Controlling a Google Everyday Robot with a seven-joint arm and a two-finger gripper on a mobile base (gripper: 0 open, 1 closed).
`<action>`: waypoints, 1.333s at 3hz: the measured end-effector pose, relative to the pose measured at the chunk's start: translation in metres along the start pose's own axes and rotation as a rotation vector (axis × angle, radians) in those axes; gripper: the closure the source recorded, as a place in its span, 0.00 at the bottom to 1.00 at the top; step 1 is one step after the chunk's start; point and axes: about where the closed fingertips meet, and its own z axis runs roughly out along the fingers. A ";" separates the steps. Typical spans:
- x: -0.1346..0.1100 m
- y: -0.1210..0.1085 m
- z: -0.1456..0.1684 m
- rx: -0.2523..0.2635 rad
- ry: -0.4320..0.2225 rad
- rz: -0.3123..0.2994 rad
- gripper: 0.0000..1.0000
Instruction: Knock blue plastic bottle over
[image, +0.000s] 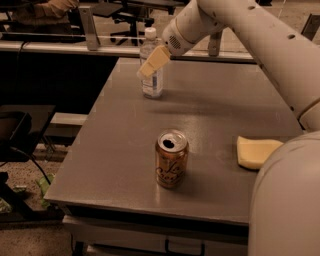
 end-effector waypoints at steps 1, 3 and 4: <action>-0.004 0.002 0.001 -0.011 -0.018 0.011 0.16; 0.000 0.010 -0.035 -0.054 -0.060 0.009 0.72; 0.006 0.014 -0.066 -0.071 -0.024 -0.035 0.95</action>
Offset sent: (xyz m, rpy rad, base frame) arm -0.0173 -0.0130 0.0169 0.0757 0.0264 0.0135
